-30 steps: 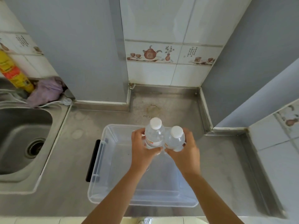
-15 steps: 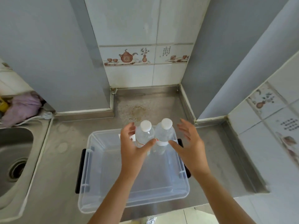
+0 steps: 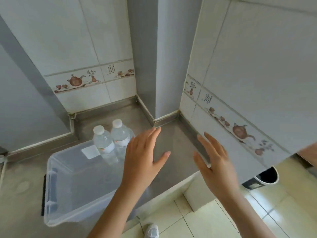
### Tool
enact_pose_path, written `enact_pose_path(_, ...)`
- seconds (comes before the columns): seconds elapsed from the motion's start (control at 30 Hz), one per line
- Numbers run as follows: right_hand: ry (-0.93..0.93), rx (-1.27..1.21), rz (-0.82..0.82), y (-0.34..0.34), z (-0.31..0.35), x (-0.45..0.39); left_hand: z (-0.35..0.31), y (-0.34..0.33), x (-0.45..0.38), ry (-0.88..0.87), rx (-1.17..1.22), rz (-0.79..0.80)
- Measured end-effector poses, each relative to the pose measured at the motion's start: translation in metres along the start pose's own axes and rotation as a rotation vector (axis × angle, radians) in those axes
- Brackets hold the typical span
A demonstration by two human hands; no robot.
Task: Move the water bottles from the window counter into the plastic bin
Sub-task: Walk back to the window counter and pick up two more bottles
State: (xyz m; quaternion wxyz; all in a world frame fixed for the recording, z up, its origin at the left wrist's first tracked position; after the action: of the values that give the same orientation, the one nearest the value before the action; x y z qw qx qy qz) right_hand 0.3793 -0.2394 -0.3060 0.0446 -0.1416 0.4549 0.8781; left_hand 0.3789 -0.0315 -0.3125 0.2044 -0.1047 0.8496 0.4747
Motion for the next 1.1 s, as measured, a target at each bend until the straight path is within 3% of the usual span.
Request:
enact_pose_path(0.27,-0.199,0.252,-0.228,0.114,-0.104,0.135,-0.182,-0.058,0.064,-0.45,-0.09,0.149)
enact_pose_path(0.6,-0.647,0.478,-0.418,0.243,-0.216,0.297,-0.38,-0.15,0.124,-0.76,0.066,0.385)
enact_pose_path(0.8,-0.904,0.53,-0.537,0.295,-0.283,0.345,-0.476,-0.224,0.139,-0.95,0.146,0.468)
enact_pose_path(1.1,-1.169,0.618,-0.537,0.386,-0.427,0.369,-0.652,-0.359,0.125,-1.151,0.22,0.538)
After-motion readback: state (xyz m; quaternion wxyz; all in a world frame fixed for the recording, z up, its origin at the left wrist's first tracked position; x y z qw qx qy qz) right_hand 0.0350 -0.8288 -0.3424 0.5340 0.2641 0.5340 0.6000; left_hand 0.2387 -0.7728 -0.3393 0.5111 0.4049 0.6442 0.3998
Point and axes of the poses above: each hand's wrist, its own x-axis away from the middle knuckle, its own y-axis out of the back of the hand, z = x × y, the point moved 3 cm from there along -x, towards the middle knuckle, and after that the axes turned 1 degree about -z, right-handed, at the moved point
